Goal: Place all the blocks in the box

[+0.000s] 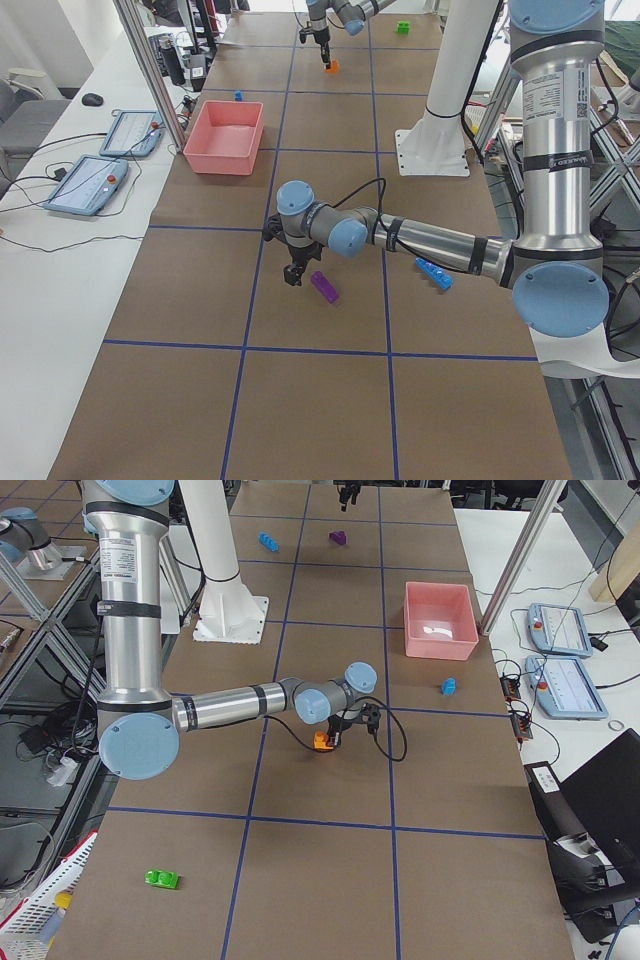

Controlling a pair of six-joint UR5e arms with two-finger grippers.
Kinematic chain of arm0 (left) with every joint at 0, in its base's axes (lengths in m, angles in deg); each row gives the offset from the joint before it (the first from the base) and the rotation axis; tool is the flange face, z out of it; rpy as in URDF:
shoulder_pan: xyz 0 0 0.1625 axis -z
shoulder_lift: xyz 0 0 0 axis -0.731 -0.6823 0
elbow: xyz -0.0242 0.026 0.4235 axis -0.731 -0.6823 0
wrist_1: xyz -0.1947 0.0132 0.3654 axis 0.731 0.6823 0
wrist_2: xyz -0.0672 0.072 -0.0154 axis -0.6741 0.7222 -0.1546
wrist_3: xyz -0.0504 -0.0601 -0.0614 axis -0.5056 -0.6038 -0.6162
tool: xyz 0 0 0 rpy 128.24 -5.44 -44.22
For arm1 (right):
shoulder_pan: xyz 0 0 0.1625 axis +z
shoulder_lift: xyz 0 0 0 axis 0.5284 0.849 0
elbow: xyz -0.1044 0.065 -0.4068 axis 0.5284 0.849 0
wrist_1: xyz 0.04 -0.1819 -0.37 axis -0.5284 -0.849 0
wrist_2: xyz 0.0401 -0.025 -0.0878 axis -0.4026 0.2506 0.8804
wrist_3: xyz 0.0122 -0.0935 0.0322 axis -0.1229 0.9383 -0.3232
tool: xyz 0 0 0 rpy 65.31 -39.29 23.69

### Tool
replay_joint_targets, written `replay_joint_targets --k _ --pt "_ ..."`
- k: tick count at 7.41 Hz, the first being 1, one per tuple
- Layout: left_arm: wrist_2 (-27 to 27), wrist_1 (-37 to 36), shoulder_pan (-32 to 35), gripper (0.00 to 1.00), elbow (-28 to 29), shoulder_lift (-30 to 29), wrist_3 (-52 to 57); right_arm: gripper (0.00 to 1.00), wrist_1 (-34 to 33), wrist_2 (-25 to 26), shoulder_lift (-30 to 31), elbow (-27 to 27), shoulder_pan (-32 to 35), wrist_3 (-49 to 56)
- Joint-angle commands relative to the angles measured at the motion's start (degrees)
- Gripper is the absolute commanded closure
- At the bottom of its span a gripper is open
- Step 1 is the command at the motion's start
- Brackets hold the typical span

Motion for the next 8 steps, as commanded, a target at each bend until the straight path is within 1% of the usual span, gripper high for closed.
replay_joint_targets --k 1,2,3,4,5,6,7,8 --pt "5.53 2.18 -7.25 0.00 0.32 0.36 0.26 1.00 -2.74 -0.31 -8.61 0.86 0.94 -4.24" --pt "5.63 2.18 -8.32 0.00 0.84 0.36 0.26 1.00 -8.60 -0.31 -18.94 3.66 1.12 -9.15" --pt "6.24 2.18 -8.59 0.00 1.11 0.01 0.26 1.00 -12.92 -0.23 -29.31 8.12 1.04 -11.89" --pt "7.03 2.35 -9.37 0.00 2.24 -0.26 0.17 1.00 -12.79 -0.14 -37.60 13.48 0.69 -16.97" --pt "7.04 2.35 -9.99 0.01 2.86 -0.43 0.08 1.00 -12.53 0.30 -44.38 19.45 -0.36 -20.76" --pt "7.04 2.53 -10.43 0.06 3.74 -0.52 -0.01 1.00 -11.74 1.43 -49.58 24.90 -0.98 -22.63" --pt "7.04 2.62 -11.22 0.06 5.14 -1.65 -0.09 1.00 -8.16 3.44 -54.85 32.27 -2.46 -23.69" --pt "6.95 2.53 -11.40 0.09 5.59 -2.10 -0.10 1.00 -1.17 5.55 -57.43 38.52 -3.70 -28.22"
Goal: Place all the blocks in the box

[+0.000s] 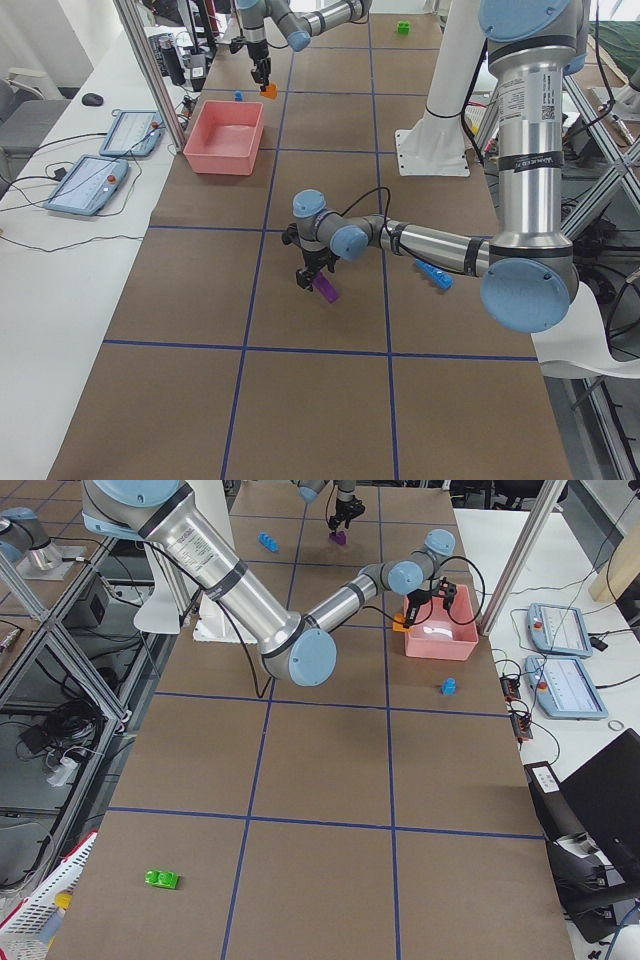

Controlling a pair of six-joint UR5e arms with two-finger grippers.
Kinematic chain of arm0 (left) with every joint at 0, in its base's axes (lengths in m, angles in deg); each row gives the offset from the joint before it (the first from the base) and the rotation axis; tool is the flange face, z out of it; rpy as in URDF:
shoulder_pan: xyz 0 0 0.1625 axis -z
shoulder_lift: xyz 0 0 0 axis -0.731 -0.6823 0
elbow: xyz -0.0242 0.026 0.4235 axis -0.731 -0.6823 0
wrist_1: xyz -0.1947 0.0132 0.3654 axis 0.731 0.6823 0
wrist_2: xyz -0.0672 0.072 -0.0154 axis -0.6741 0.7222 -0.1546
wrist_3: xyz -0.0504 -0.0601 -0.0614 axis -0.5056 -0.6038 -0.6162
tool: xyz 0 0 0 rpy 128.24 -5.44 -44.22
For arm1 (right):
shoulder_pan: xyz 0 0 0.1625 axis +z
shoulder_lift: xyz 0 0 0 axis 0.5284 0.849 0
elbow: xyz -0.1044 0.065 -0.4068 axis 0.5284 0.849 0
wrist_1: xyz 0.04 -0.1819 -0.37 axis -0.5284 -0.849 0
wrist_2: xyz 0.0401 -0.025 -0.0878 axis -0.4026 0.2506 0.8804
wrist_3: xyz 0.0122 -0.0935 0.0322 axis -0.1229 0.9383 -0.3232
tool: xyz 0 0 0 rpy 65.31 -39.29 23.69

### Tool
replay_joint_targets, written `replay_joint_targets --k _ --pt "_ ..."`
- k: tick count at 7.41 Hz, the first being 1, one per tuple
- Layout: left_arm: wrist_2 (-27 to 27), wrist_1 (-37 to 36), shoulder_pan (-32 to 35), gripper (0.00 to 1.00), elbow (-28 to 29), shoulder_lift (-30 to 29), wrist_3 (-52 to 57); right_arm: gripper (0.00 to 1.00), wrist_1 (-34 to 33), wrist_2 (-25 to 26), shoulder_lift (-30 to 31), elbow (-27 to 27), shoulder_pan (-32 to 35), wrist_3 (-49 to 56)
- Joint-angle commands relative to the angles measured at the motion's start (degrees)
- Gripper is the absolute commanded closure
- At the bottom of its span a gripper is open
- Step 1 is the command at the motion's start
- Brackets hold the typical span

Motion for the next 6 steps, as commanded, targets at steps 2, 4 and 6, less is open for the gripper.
replay_joint_targets --k 2,4,6 --pt "-0.05 0.00 -1.04 0.27 1.50 -0.84 0.04 1.00 18.36 8.71 -8.77 18.03 -4.82 -11.80" --pt "-0.14 -0.09 -1.04 1.00 1.67 -1.80 -0.22 1.00 19.63 12.30 -11.08 21.16 -7.02 -12.97" --pt "-3.37 -1.06 -1.04 1.00 0.71 -5.74 -4.76 1.00 19.37 13.12 -12.65 21.25 -5.99 -13.84"
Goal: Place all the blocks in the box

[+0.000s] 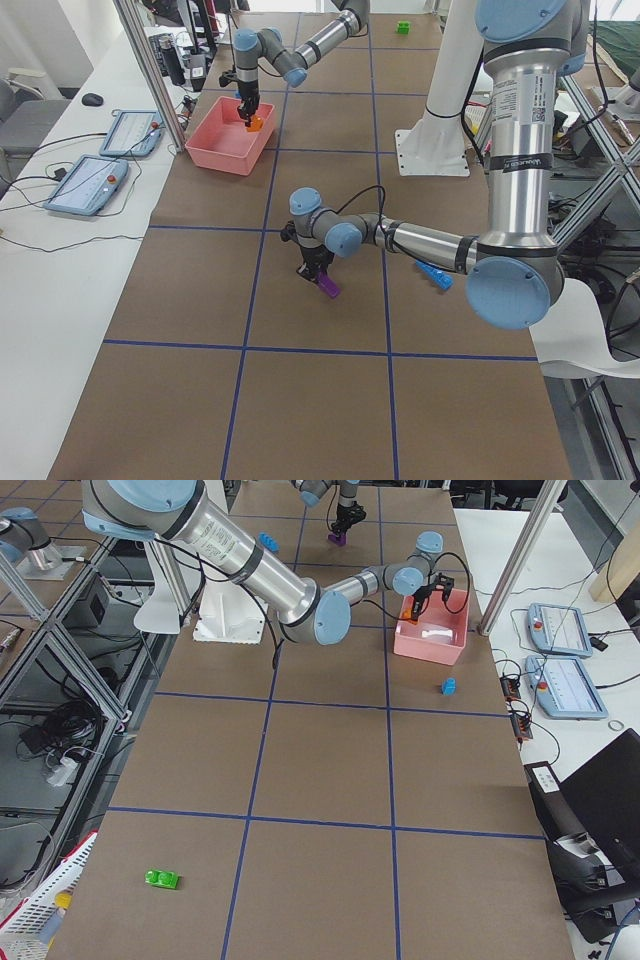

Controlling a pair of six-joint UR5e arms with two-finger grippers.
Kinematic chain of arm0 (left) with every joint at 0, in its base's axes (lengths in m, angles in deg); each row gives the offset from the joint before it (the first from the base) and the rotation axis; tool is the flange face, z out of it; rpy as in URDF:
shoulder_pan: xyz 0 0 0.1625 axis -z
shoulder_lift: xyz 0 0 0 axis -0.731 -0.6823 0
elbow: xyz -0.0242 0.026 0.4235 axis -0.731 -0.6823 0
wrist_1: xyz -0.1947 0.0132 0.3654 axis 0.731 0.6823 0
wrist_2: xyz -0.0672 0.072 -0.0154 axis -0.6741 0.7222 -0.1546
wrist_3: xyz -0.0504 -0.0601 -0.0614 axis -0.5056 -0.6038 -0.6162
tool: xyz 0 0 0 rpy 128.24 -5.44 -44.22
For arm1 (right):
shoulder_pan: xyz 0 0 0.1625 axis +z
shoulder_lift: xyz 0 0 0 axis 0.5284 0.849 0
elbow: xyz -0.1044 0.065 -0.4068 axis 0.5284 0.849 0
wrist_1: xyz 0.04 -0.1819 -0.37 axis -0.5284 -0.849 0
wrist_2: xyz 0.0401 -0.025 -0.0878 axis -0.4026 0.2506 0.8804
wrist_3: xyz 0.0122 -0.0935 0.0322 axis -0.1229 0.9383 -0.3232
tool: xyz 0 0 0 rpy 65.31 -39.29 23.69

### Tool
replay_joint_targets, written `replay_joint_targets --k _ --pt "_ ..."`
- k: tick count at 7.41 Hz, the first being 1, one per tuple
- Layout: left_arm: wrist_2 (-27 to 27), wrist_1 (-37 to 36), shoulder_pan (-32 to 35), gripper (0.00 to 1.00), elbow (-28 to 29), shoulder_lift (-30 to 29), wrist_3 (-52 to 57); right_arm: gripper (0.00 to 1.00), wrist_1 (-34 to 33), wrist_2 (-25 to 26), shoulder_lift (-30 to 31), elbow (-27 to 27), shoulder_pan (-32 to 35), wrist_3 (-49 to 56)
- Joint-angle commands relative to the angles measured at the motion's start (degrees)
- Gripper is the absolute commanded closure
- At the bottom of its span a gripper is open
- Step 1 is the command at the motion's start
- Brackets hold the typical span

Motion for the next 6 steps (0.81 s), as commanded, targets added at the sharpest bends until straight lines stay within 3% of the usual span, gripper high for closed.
replay_joint_targets --k 1,2,3,4,6 --pt "-2.26 -0.57 -0.01 1.00 -0.52 -5.48 -6.73 1.00 0.07 0.95 -1.31 0.50 1.20 -0.81" --pt "-5.05 -4.22 -0.01 1.00 -0.08 -13.00 -15.03 0.01 -0.02 2.26 -1.39 0.77 1.20 -0.90" --pt "-6.73 -12.01 0.08 1.00 0.35 -23.60 -21.12 0.00 -0.02 2.36 -1.39 0.68 1.81 -0.90" --pt "-6.92 -20.26 1.30 1.00 4.27 -35.71 -25.79 0.00 -0.11 0.53 -1.31 0.25 4.08 -0.72" --pt "-7.10 -20.28 4.03 1.00 14.11 -48.79 -32.90 0.00 -0.20 -8.24 1.83 -1.06 10.92 1.99"
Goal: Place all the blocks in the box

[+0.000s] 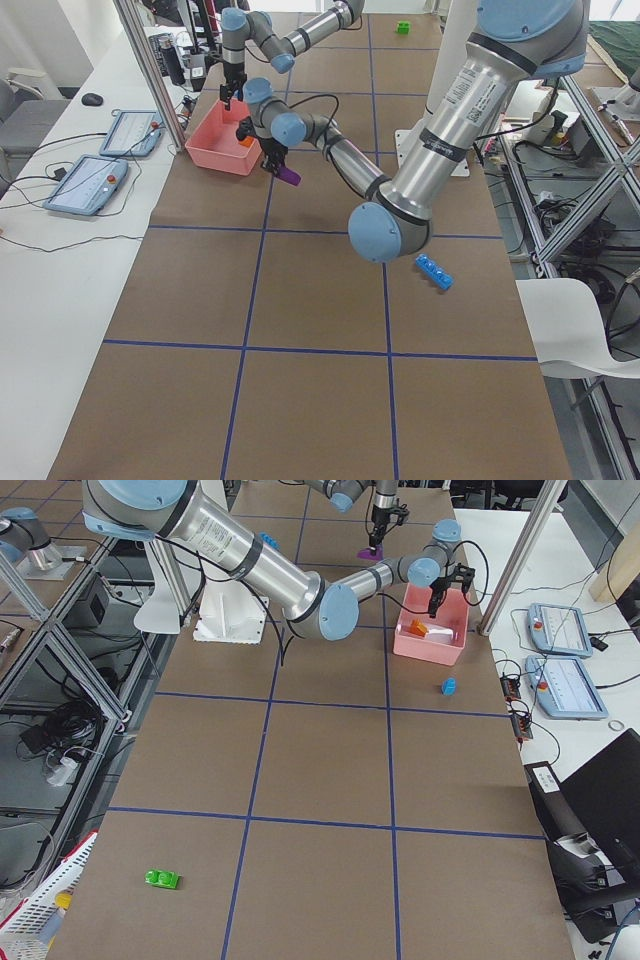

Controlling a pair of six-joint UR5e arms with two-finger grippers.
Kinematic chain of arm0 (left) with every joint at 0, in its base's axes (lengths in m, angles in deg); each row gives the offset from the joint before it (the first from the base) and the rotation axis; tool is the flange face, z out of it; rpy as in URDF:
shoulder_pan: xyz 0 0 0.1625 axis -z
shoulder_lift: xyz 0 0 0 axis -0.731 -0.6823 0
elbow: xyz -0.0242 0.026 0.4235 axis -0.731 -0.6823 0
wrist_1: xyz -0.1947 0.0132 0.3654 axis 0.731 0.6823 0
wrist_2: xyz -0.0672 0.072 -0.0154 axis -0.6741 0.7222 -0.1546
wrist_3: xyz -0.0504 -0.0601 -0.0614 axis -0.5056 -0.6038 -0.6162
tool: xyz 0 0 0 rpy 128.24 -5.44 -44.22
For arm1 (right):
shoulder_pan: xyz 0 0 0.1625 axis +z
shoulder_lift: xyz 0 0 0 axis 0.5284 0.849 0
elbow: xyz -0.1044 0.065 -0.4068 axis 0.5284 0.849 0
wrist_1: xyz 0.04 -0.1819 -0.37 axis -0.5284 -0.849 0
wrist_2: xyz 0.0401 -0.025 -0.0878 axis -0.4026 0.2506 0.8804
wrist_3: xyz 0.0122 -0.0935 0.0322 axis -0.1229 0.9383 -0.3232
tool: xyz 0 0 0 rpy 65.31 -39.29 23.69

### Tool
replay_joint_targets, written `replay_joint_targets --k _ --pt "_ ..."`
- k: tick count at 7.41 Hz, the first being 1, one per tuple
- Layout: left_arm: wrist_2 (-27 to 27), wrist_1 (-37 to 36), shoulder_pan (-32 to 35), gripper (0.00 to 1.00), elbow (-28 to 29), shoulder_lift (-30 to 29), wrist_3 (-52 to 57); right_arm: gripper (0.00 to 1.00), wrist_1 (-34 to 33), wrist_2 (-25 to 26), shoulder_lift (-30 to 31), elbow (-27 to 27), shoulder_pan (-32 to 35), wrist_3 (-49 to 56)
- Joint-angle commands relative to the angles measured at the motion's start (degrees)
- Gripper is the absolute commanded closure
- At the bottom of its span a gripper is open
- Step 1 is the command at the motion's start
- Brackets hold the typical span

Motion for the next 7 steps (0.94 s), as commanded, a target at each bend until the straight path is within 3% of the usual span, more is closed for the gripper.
replay_joint_targets --k 1,2,3,4,5,6,7 --pt "-0.15 5.27 1.27 1.00 14.97 -14.91 -10.19 0.00 0.05 -5.79 8.32 -4.58 6.48 5.26" --pt "0.37 15.95 1.19 1.00 24.98 -19.15 -18.06 0.00 0.05 -5.28 12.91 -5.22 8.15 10.17" --pt "3.25 28.32 1.10 1.00 33.26 -21.02 -23.28 0.00 0.23 -1.19 15.13 -4.45 8.52 11.35" --pt "9.71 32.71 0.23 1.00 39.61 -25.04 -25.50 0.00 0.23 4.77 15.67 -3.48 7.39 10.75" --pt "11.61 32.93 0.22 0.95 41.76 -27.43 -25.79 0.00 0.40 7.61 15.59 -2.25 6.51 9.53" --pt "17.28 34.76 -1.00 0.26 42.91 -28.41 -25.79 0.00 4.58 9.21 15.59 -0.50 4.93 5.25" --pt "23.86 37.99 -3.79 0.00 45.62 -29.64 -26.49 0.00 12.63 16.10 15.59 3.35 0.57 -2.10"
